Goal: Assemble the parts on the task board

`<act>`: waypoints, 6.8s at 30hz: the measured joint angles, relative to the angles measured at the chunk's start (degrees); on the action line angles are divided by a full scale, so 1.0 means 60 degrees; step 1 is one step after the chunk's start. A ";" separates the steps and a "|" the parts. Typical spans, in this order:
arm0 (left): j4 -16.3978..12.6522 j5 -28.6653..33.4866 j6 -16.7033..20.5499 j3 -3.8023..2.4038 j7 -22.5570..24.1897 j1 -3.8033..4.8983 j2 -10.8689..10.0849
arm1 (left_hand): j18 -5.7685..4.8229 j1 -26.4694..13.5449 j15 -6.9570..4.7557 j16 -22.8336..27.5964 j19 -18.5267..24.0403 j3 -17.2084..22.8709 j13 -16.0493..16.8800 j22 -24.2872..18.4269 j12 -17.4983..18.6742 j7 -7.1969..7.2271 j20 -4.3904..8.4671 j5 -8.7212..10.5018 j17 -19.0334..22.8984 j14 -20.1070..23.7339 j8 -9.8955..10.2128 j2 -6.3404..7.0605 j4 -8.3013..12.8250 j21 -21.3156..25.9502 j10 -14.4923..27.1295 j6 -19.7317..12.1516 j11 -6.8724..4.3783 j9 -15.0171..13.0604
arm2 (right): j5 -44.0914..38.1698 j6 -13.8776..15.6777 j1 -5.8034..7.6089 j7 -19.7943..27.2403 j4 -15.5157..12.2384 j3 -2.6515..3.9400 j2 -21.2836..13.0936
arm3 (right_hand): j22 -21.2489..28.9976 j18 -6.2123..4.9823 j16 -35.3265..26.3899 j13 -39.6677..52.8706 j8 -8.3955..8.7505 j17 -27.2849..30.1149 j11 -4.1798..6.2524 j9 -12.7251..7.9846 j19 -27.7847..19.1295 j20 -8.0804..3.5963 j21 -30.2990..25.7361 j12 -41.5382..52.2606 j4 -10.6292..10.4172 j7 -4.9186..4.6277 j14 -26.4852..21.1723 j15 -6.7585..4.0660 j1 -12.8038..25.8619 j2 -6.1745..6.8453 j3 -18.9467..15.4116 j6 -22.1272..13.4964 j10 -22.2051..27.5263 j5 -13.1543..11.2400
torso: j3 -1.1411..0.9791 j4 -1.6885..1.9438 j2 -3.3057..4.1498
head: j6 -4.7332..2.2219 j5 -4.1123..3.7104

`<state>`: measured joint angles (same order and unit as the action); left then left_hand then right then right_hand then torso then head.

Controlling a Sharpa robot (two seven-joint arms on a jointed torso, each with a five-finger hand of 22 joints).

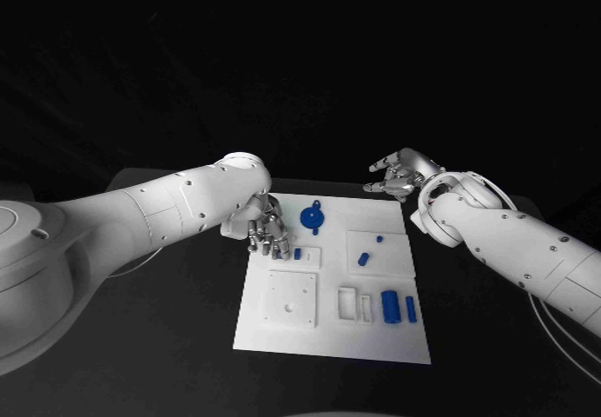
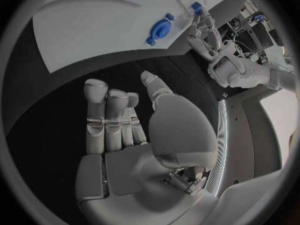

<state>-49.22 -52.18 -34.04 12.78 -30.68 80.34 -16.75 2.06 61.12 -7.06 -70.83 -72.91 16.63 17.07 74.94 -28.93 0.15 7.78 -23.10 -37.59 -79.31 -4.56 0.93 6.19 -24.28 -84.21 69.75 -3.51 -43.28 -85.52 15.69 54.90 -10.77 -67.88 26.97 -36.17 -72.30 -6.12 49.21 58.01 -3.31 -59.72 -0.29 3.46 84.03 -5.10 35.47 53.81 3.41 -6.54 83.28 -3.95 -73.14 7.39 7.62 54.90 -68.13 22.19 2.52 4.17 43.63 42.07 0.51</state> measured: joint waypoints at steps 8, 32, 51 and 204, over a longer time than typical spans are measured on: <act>-0.0007 0.0034 0.0159 0.0004 0.0063 -0.0014 -0.0055 | -0.0130 0.0216 -0.0021 0.0083 0.0001 -0.0760 0.0548 -0.0001 0.0119 0.0001 0.0000 0.1345 0.0296 0.0122 0.0130 0.0203 -0.0724 0.0112 0.0028 0.0001 -0.0027 0.0468 | 0.0000 -0.0001 0.0000 0.0000 0.0000 0.0000 -0.0003 | 0.0000 0.0000 0.0000 0.0000 0.0000 0.0000 -0.0010 0.0000 0.0000 0.0000 0.0000 0.0000 0.0000 0.0001 0.0000 0.0000 0.0000 0.0000 0.0000 -0.0001 -0.0009 0.0000 | -0.0005 -0.0002 0.0000 | -0.0005 -0.0005; -0.0180 0.0080 0.0551 0.0002 0.0161 -0.0037 -0.0326 | -0.0129 0.0279 -0.0036 0.0083 -0.0033 -0.0863 0.0936 -0.0004 0.0286 0.0009 0.0034 0.2972 0.0388 0.0138 0.0082 0.0913 -0.1952 0.0206 0.0049 0.0094 0.0021 0.0290 | 0.0000 -0.0001 0.0000 0.0002 -0.0004 0.0000 -0.0044 | 0.0000 -0.0001 0.0000 0.0000 0.0000 0.0000 0.0018 0.0000 0.0000 0.0000 0.0000 0.0000 0.0000 0.0005 0.0000 0.0000 0.0000 0.0000 0.0000 -0.0006 0.0019 0.0000 | -0.0005 0.0002 -0.0005 | -0.0008 -0.0038; -0.0748 0.0166 0.0823 -0.0068 0.0160 0.0000 -0.0906 | -0.0129 0.0146 0.0001 0.0084 -0.0068 -0.2766 0.0932 -0.0005 0.0522 -0.0124 0.0069 0.3364 0.0432 0.0173 0.0103 0.1581 -0.3717 0.0280 0.0017 -0.0152 0.0054 0.0317 | -0.0001 -0.0001 -0.0001 0.0002 -0.0002 0.0000 -0.0082 | 0.0000 0.0000 0.0000 0.0000 0.0000 0.0000 0.0002 0.0000 0.0000 0.0000 -0.0056 0.0000 -0.0001 0.0022 0.0000 0.0000 0.0000 0.0000 0.0000 -0.0025 0.0002 0.0000 | -0.0003 0.0003 -0.0005 | 0.0001 -0.0057; -0.5087 -0.1462 0.5795 0.0116 -0.0149 -0.0485 -0.3089 | -0.0127 0.1458 -0.0136 0.0089 -0.0527 -0.2897 -0.0315 -0.0006 -0.0047 -0.0030 0.0118 -0.0618 0.0036 -0.0140 -0.2460 -0.0829 -0.1316 0.0573 0.0018 -0.1445 -0.0017 0.1110 | 0.0048 0.0245 -0.0222 0.0157 -0.0254 -0.0002 -0.0468 | 0.0008 0.0000 -0.0085 -0.0018 0.0000 0.0046 0.0019 0.0000 0.0000 0.0000 -0.0090 0.0000 0.0026 -0.0003 0.0000 0.0000 0.0000 0.0000 0.0026 0.0000 0.0020 0.0074 | -0.0012 -0.0004 0.0002 | -0.0128 -0.0167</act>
<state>-79.74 -60.95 0.73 13.47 -31.58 77.42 -35.29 1.30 69.87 -7.87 -70.30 -76.08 -0.75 15.17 74.90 -29.21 -0.02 8.49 -26.81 -37.37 -80.16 -19.31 -4.04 -1.71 -20.84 -84.10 61.08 -3.61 -36.62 -85.23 17.16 53.57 -9.83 -69.40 26.96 -38.98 -72.25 -6.12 48.70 57.90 -3.31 -59.45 -0.18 3.46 84.03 -5.10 34.93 53.81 3.56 -6.56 83.28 -3.95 -73.14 7.39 7.78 54.90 -68.01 22.64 2.44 4.15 43.64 41.30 -0.49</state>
